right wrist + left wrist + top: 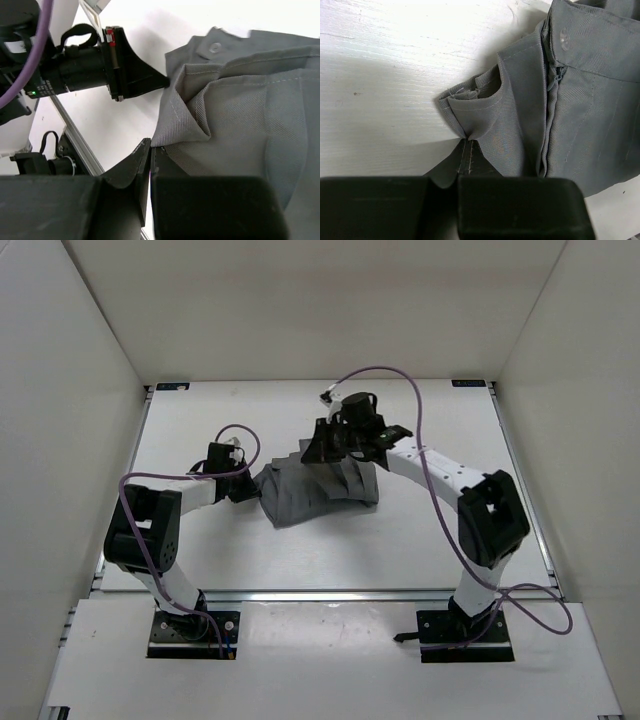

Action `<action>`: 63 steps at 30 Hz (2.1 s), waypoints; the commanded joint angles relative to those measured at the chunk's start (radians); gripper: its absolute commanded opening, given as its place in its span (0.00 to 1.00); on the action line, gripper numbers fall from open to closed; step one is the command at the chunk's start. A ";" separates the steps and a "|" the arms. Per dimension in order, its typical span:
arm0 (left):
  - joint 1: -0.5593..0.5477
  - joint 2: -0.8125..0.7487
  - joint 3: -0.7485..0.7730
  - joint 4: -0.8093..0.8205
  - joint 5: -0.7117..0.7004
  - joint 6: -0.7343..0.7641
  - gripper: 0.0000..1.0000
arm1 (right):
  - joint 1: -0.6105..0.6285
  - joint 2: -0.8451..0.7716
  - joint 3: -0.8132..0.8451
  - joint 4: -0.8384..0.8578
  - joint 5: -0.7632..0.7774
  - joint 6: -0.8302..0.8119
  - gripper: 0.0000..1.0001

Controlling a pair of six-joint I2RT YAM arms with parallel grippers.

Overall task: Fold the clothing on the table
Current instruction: Fold the skirt

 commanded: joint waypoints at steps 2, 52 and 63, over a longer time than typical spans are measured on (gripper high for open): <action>0.001 -0.016 -0.038 -0.033 -0.002 0.001 0.00 | 0.065 0.113 0.147 -0.001 0.001 -0.019 0.00; 0.015 -0.056 -0.057 -0.025 0.041 -0.010 0.11 | 0.295 0.900 1.035 -0.622 0.287 -0.187 0.00; 0.085 -0.210 -0.086 -0.010 0.018 -0.043 0.30 | 0.279 0.977 1.222 -0.869 0.565 -0.191 0.00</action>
